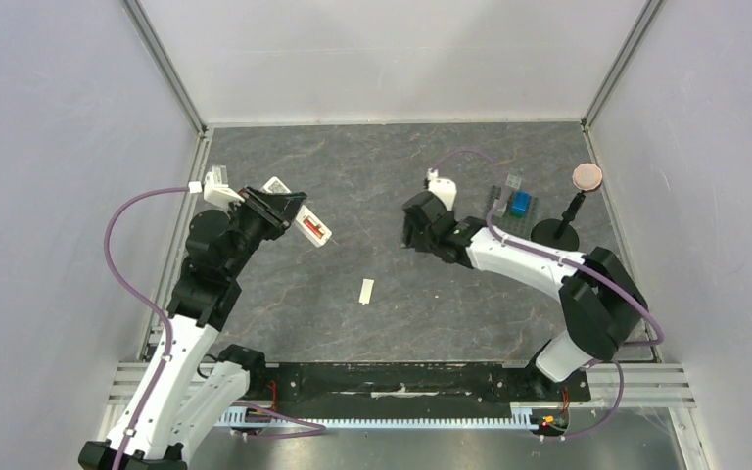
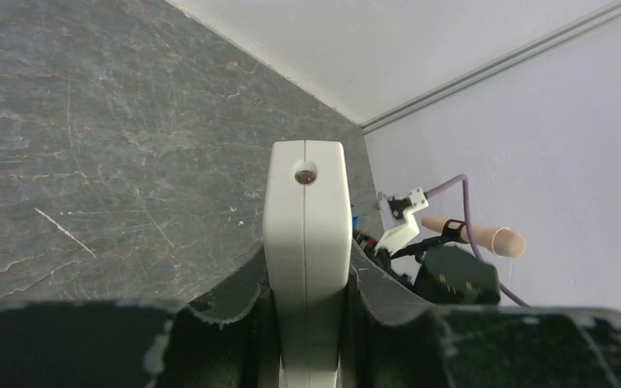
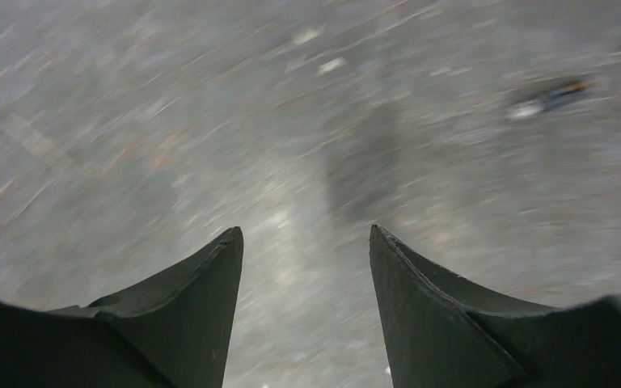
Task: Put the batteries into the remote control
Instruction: Pick up the battery from the center of the board.
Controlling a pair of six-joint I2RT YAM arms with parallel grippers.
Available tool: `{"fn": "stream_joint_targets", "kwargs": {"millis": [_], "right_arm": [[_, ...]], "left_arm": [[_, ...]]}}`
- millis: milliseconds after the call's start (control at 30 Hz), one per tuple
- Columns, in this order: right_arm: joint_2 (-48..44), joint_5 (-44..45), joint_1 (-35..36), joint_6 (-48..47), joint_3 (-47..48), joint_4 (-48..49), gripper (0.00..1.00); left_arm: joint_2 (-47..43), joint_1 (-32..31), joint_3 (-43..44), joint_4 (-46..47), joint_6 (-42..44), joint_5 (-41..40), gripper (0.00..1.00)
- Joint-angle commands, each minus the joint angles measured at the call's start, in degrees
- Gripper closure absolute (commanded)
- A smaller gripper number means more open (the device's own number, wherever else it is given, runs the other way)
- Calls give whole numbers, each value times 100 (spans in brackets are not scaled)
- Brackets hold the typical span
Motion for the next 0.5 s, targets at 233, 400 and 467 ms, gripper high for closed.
{"fn": "stream_joint_targets", "kwargs": {"millis": [233, 400, 467], "right_arm": [[889, 1528, -1552, 397, 551, -793, 41], [961, 1491, -1738, -107, 566, -446, 43], [876, 1151, -1778, -958, 454, 1, 37]], "left_arm": [[35, -11, 74, 183, 90, -45, 98], [203, 2, 160, 506, 265, 328, 98], [232, -3, 183, 559, 321, 428, 98]]}}
